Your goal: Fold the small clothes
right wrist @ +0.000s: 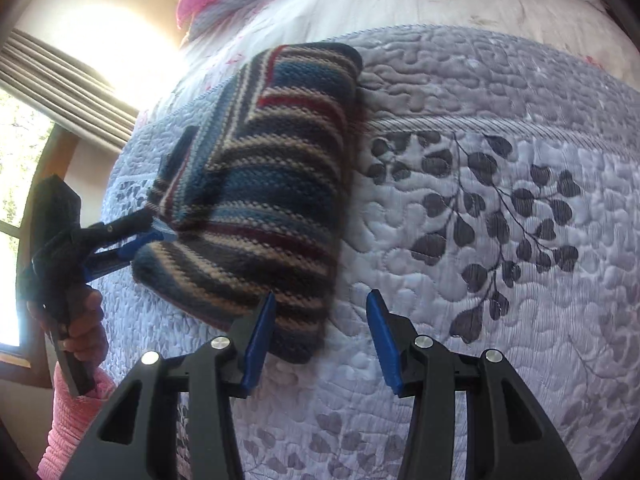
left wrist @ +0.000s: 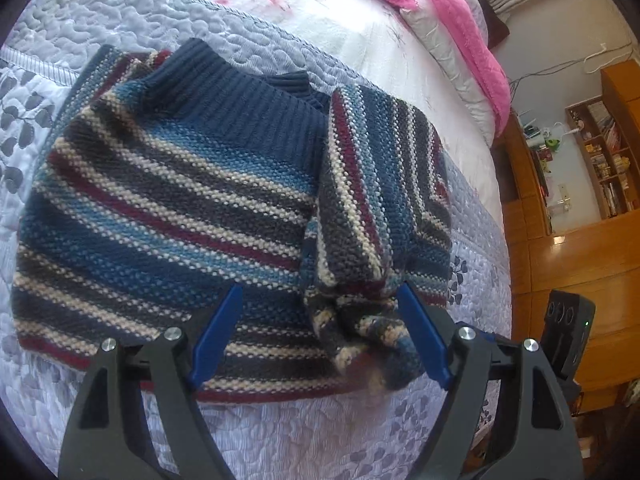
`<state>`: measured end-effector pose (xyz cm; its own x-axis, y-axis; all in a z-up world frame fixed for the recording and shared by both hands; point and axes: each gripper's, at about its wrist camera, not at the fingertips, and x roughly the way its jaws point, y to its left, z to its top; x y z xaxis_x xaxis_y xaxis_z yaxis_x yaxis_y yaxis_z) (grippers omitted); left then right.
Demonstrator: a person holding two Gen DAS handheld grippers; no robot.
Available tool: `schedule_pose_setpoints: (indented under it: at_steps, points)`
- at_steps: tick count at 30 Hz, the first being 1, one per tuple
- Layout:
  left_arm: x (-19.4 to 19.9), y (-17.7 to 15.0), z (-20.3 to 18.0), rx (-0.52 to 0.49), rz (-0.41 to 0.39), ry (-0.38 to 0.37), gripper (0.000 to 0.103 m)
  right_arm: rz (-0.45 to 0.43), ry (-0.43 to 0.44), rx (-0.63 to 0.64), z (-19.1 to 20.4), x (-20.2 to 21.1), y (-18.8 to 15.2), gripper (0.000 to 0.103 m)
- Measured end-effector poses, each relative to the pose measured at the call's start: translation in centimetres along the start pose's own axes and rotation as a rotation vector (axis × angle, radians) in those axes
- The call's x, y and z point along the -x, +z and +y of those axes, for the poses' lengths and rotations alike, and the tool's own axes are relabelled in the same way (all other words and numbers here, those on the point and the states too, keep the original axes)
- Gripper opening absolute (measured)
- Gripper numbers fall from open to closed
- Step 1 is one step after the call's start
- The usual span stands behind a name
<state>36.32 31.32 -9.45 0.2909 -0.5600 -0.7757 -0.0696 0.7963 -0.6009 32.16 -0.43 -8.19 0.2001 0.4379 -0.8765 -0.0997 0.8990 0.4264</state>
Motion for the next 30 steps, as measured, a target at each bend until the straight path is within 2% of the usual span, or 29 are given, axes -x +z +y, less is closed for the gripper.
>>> schedule_pose_setpoints:
  at_steps: [6, 12, 14, 15, 16, 18, 24, 30]
  points:
    - [-3.4, 0.6, -0.7, 0.054, 0.052, -0.049, 0.077, 0.008, 0.02, -0.029, -2.1, -1.0, -1.3, 0.048]
    - [-5.6, 0.8, -1.9, 0.065, 0.088, -0.098, 0.077, 0.02, 0.039, -0.052, -4.0, -1.3, -2.4, 0.048]
    - [-6.0, 0.8, -2.4, 0.056, 0.082, -0.086, 0.068, 0.025, 0.037, -0.06, -4.5, -1.5, -2.5, 0.048]
    - [-6.1, 0.8, -2.7, 0.046, 0.081, -0.071, 0.05, 0.026, 0.036, -0.063, -4.6, -1.6, -2.6, 0.048]
    - [-6.2, 0.9, -2.9, 0.035, 0.079, -0.062, 0.037, 0.026, 0.037, -0.067, -4.8, -1.6, -2.7, 0.048]
    - [-5.8, 0.9, -3.5, 0.009, 0.049, -0.059, 0.029, 0.025, 0.038, -0.075, -4.9, -1.8, -2.8, 0.048]
    - [-2.3, 0.5, -5.0, -0.087, -0.055, -0.048, 0.024, 0.024, 0.045, -0.08, -5.4, -1.3, -3.5, 0.048]
    - [2.5, 0.7, -3.1, -0.112, -0.125, -0.009, 0.023, 0.025, 0.056, -0.06, -4.3, -1.0, -4.3, 0.048]
